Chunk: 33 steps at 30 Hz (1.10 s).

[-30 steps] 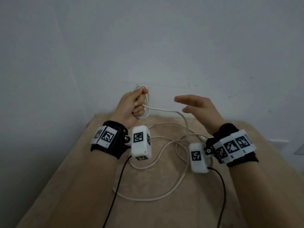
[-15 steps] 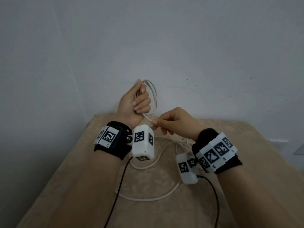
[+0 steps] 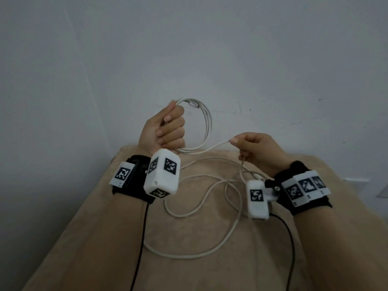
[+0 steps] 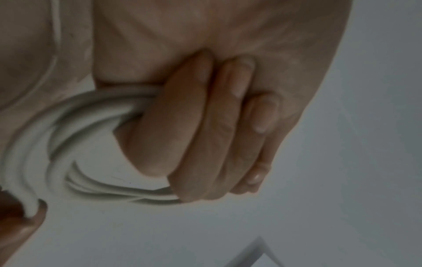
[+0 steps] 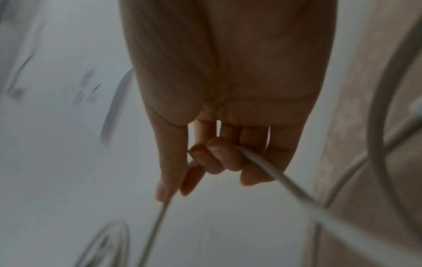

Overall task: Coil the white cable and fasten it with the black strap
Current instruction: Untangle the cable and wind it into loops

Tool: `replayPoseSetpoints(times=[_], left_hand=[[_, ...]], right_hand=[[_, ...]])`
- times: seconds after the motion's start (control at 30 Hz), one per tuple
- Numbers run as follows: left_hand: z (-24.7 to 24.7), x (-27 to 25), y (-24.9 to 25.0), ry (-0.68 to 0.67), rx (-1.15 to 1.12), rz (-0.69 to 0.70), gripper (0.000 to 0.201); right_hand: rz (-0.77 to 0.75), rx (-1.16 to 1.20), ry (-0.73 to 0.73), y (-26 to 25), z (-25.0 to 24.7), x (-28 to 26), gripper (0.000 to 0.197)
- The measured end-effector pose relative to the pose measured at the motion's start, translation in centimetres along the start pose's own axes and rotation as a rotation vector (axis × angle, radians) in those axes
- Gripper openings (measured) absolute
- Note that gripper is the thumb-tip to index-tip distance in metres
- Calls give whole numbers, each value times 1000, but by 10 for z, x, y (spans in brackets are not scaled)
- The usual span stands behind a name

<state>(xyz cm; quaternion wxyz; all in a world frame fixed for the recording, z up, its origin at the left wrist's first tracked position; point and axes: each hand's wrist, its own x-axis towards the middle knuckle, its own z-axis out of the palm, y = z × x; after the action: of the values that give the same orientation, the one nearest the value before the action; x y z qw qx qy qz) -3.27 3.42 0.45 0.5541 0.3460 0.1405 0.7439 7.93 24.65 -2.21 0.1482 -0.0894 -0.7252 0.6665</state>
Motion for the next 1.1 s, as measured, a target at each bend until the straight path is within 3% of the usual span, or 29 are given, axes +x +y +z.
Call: replayPoseSetpoints(times=[0.07, 0.27, 0.37, 0.7, 0.83, 1.1], left_hand=[[-1, 0, 1, -2, 24, -43, 41], [-11, 0, -5, 73, 111, -201, 38], [-16, 1, -5, 91, 133, -215, 39], [-18, 0, -1, 61, 101, -238, 40], [-15, 4, -7, 52, 118, -292, 37], [-15, 9, -17, 92, 291, -450, 34]], right_hand=[[43, 130, 1, -1, -2, 0, 9], [79, 51, 122, 1, 4, 4, 15], [69, 64, 150, 2, 2, 5, 17], [19, -87, 108, 0, 9, 2, 6], [-7, -35, 29, -7, 13, -2, 12], [-144, -221, -16, -16, 14, -6, 24]])
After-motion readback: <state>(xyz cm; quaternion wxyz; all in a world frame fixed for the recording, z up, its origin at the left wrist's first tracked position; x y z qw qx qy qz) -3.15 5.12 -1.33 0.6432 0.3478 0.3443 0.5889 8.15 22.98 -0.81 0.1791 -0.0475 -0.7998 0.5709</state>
